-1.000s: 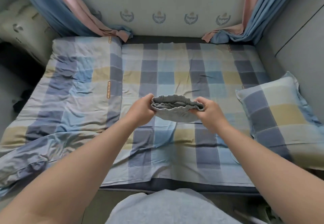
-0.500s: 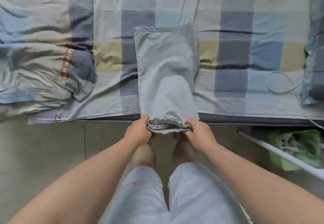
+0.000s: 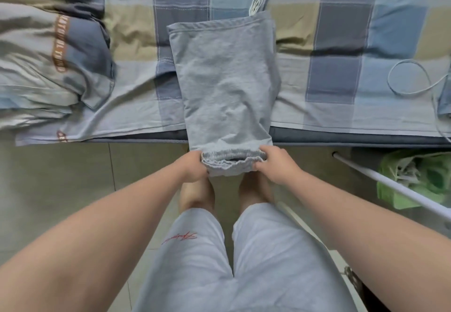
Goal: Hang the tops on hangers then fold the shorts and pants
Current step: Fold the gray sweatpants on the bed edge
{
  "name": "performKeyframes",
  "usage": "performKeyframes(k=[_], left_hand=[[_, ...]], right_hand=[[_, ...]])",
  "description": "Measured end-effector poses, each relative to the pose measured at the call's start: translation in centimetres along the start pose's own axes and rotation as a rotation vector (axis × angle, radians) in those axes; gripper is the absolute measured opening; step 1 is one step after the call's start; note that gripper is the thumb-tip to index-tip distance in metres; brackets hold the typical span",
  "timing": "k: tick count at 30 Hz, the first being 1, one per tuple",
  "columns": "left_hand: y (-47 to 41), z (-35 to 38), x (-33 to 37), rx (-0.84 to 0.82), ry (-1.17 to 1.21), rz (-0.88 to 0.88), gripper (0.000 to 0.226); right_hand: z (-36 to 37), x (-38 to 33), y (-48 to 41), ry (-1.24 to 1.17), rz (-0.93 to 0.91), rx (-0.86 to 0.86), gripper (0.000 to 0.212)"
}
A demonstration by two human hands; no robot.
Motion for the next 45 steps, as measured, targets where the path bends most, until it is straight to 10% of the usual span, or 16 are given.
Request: performKeyframes(k=[14, 25, 30, 45], left_hand=[[-3.8, -21.8, 9.1, 0.498, 0.464, 0.222, 0.010], [-6.9, -20.9, 3.5, 0.739, 0.569, 0.034, 0.083], [-9.0, -17.9, 2.2, 0.655, 0.641, -0.007, 0.087], [-3.4, -15.1, 3.6, 0.338, 0.739, -0.022, 0.041]], right_hand=[[-21.4, -14.5, -9.9, -0.079, -0.223, 0.423, 0.027], [-20.5, -7.6, -14.3, -0.304, -0.024, 0.593, 0.072], [-16.3, -3.5, -17.1, -0.564, 0.004, 0.372, 0.107], [-11.8, -4.5, -11.4, -0.938, 0.095, -0.045, 0.041]])
Point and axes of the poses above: each hand's wrist, its own y-axis away from the middle knuckle, its own z-axis out of the palm, x = y × z, the point moved 8 cm from there along -y, towards the middle knuckle, and after that the axes turned 10 degrees about -x, right-handed, at the moved point
